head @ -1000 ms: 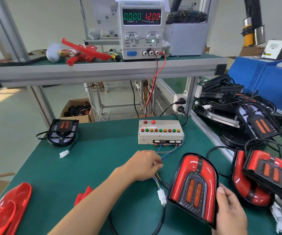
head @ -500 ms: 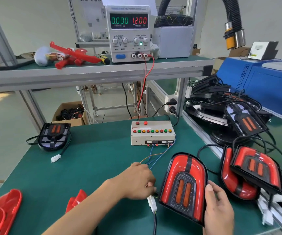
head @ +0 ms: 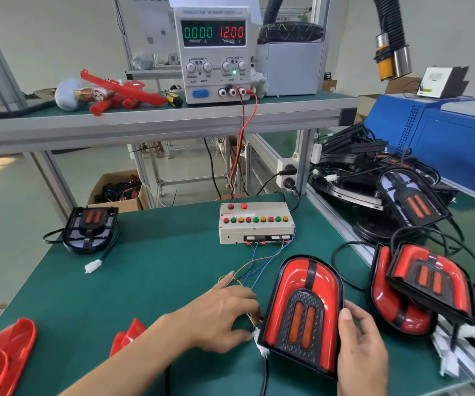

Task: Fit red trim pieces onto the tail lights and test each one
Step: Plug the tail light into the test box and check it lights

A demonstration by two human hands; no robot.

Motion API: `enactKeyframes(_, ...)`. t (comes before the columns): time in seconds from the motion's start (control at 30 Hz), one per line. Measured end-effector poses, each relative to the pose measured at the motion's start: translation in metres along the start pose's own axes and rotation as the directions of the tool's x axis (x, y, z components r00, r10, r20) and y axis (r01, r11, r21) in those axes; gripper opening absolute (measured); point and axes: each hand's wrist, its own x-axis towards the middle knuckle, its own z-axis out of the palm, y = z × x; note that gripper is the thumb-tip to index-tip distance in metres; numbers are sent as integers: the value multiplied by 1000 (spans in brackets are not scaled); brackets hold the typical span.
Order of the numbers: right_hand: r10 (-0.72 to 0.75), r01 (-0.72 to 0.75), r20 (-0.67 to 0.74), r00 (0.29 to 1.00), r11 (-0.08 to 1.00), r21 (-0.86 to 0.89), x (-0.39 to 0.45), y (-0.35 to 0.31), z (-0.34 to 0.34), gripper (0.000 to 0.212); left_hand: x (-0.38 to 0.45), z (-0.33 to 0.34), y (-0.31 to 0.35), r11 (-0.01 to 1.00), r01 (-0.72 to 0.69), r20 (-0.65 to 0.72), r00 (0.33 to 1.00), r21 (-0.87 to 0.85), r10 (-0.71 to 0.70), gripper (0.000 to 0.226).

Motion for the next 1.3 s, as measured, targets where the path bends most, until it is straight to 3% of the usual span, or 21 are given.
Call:
enactKeyframes(0.17, -18, 18, 0, 1000, 998, -62, 0, 0, -1, 15, 5, -2, 0, 979, 42, -180, 981, -197, -78, 20)
enactKeyframes(0.27, -29, 29, 5, 1000, 996, -87, 0, 0, 2, 15, 24, -13, -8, 952, 104, -418, 881, -287, -222, 18)
enactKeyframes(0.33, -25, 26, 11, 1000, 994, -110, 1, 3, 3, 15, 45, -24, -13, 944, 161, -484, 826, -289, -289, 21)
enactKeyframes(0.43, -37, 37, 4, 999, 989, -147, 0, 6, 4, 16, 86, -36, -21, 932, 263, -425, 835, -249, -349, 38)
enactKeyframes(0.57, -57, 54, -11, 998, 980, -192, -1, 7, 5, 20, 142, -41, -27, 920, 386, -241, 889, -67, -390, 63)
enactKeyframes(0.67, -56, 53, -8, 998, 973, -225, -3, 6, 6, 21, 168, -38, -30, 890, 457, -130, 882, -5, -453, 78)
enactKeyframes(0.87, -43, 40, -9, 999, 976, -216, -3, 0, 7, 17, 188, -31, -41, 848, 529, -106, 844, 12, -525, 61)
enactKeyframes(1.13, -24, 24, 2, 1000, 974, -225, -2, -2, 7, 37, 189, -28, -47, 835, 540, -62, 842, 103, -536, 69)
enactKeyframes(1.3, -18, 20, 12, 1000, 971, -238, -2, -3, 6, 31, 188, -28, -47, 838, 539, -59, 842, 84, -536, 70)
